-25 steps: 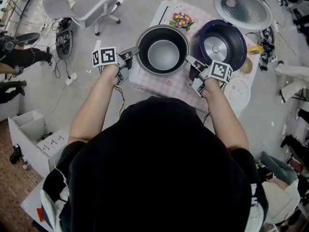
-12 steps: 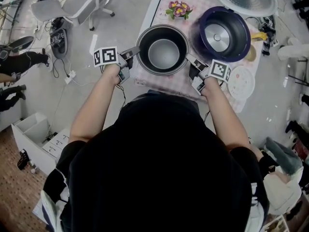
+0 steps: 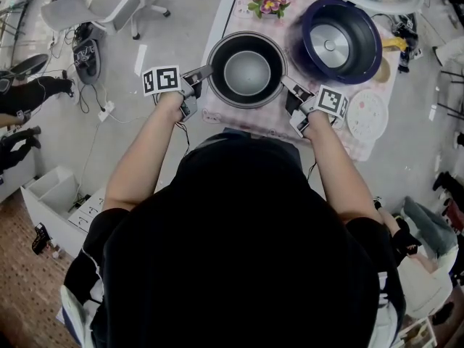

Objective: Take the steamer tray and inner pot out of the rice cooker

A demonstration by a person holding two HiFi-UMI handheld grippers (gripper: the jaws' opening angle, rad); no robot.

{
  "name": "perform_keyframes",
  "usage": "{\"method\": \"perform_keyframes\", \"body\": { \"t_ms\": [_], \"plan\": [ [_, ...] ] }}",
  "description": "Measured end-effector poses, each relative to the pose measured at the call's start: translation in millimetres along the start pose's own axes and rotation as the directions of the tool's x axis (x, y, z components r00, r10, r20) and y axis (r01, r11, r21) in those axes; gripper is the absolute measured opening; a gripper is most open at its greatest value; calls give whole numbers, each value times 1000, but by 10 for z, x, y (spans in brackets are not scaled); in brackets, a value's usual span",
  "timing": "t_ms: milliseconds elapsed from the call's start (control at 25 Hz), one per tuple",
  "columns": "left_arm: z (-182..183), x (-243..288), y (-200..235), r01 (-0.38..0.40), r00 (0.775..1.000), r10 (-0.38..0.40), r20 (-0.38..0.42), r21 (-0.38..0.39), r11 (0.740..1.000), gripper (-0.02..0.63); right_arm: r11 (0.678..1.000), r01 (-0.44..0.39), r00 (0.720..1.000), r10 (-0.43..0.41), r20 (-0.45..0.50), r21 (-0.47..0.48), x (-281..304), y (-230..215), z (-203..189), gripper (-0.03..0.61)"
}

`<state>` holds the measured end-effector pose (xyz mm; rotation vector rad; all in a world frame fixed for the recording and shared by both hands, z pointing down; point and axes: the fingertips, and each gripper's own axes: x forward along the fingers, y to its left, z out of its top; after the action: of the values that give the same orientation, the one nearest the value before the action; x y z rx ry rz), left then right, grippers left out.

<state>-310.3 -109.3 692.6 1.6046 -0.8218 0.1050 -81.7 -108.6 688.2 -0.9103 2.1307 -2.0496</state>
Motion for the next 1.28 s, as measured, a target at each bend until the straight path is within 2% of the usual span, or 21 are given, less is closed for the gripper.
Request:
{"method": "perform_keyframes", "body": {
  "t_ms": [120,240,400,520,640,760,880,1000,1160,1280],
  "plan": [
    [-11,12,-15,4,1000,-4,-4,9,1000,46,1000,11,1000,-11,10,14,-24,-58,-30,29],
    [-14,-4,-24,4,1000,-4,-3,13,1000,46,995,64,997,-66,27,70,-66,-87,-87,29],
    [-17,2,-16,9,1000,-9,-1,18,1000,46,1000,2,999,-3,38,26,-25,-71,-46,31],
    [-27,2,-13,2,1000,-1,-6,36,999,48,998,22,999,-24,37,54,-44,-92,-76,32],
    [-35,0,-23,-1,1000,2,-12,55,998,49,1000,-14,999,13,43,27,-25,-61,-64,32],
    [-29,-12,-42,-10,1000,11,-12,104,995,52,1000,22,999,-22,44,20,-39,-68,-79,32],
    [-29,4,-53,-25,999,29,-21,152,988,58,998,34,999,-32,44,-45,-26,-51,-50,38],
    [-23,2,-50,-52,998,60,-33,199,979,83,992,84,995,-80,51,-94,-28,-72,-39,66],
    [23,-27,-75,-87,995,97,-21,282,956,95,970,163,986,-152,72,-180,-100,-63,0,102],
    [91,-73,-83,-110,992,122,-14,338,935,107,958,192,980,-174,98,-212,-185,-33,77,114]
  ]
}}
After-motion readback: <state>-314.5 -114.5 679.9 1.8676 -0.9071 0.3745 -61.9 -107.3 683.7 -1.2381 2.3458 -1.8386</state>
